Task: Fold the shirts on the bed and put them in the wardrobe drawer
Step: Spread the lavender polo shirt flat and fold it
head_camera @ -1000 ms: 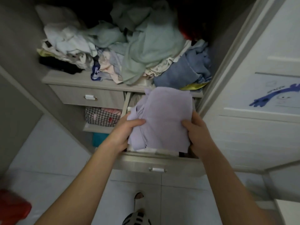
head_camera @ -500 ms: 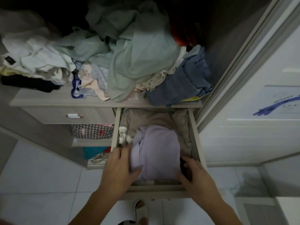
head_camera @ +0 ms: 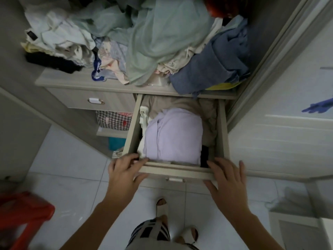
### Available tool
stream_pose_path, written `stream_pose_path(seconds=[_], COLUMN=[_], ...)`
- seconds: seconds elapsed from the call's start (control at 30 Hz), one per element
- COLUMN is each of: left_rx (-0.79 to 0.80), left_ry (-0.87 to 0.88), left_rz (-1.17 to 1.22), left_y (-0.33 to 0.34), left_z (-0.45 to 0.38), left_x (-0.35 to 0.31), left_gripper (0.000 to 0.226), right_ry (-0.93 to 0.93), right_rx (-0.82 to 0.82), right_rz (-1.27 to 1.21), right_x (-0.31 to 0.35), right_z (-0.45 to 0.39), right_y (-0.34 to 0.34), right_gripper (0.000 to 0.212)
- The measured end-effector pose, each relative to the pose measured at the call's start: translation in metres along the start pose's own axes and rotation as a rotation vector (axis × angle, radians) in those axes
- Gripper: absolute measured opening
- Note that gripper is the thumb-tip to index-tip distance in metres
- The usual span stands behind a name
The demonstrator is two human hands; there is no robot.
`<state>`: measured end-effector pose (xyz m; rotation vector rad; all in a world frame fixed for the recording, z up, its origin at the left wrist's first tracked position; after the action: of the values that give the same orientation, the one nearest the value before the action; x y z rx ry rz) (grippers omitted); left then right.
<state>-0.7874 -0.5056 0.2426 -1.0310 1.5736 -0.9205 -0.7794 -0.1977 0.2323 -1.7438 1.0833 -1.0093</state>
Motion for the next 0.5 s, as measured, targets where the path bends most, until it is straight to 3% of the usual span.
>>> stream_pose_path(seconds=[0.07, 0.17, 0.33, 0.5], left_rx=[-0.069, -0.05, -0.051, 0.003], left_ry=[-0.081, -0.116, -0.045, -0.02], left_rz=[-0.022, 0.002, -0.015, -0.029], left_y=[0.01, 0.026, 0.046, 0.062], left_z=[0.004, 0.008, -0.006, -0.066], left_x=[-0.007, -0.016, -0.006, 0.0], left_gripper=[0.049, 0.077, 0.084, 0.093], right_ry=[0.108, 0.226, 0.041, 0.143], right_rx=[-0.036, 0.002, 0.08, 0.108], right_rz=[0.042, 0.049, 0.101, 0.166], right_x=[0.003, 0.009, 0.036, 0.022], right_z=[-0.001, 0.001, -0.007, -0.062], right_y=[0.006, 0.021, 0.056, 0.066], right_gripper=[0.051, 0.075, 0.098, 0.11])
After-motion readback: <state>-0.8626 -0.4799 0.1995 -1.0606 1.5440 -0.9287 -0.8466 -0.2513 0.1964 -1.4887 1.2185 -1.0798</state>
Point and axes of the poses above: each hand's wrist, its own z-axis away from the middle knuckle, its own y-axis out of the palm, x = y × z, the point moved 6 cm from there along -z, towards the middle knuckle, and after that the axes turned 3 degrees about -y, right-handed, at the moved point
